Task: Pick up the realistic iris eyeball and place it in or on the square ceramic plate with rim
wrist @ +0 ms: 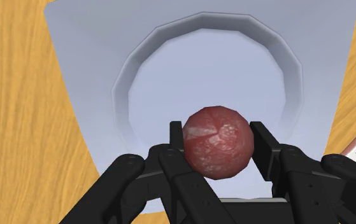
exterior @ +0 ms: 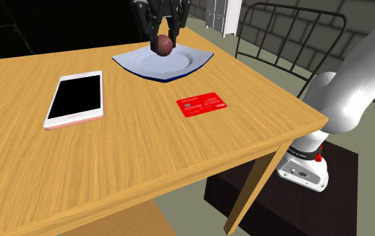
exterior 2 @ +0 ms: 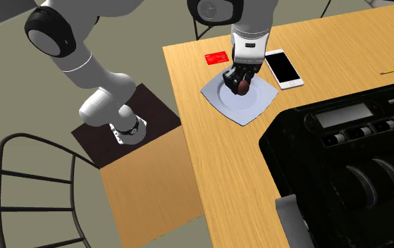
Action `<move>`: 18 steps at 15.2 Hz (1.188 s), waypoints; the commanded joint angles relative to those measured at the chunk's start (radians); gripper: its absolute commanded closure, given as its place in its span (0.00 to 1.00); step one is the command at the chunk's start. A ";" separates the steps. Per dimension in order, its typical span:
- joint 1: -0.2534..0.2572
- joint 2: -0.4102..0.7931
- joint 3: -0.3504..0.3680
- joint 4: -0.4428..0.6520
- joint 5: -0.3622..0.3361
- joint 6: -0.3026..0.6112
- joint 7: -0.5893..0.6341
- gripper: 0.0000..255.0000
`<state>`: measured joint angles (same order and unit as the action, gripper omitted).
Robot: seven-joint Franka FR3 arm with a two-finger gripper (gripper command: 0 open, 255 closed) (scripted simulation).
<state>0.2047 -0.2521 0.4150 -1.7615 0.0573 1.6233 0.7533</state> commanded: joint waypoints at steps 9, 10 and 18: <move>-0.002 0.029 0.004 0.133 -0.011 -0.105 0.009 0.00; -0.002 0.040 0.007 0.171 -0.015 -0.134 0.013 0.00; -0.002 0.040 0.007 0.171 -0.015 -0.134 0.013 0.00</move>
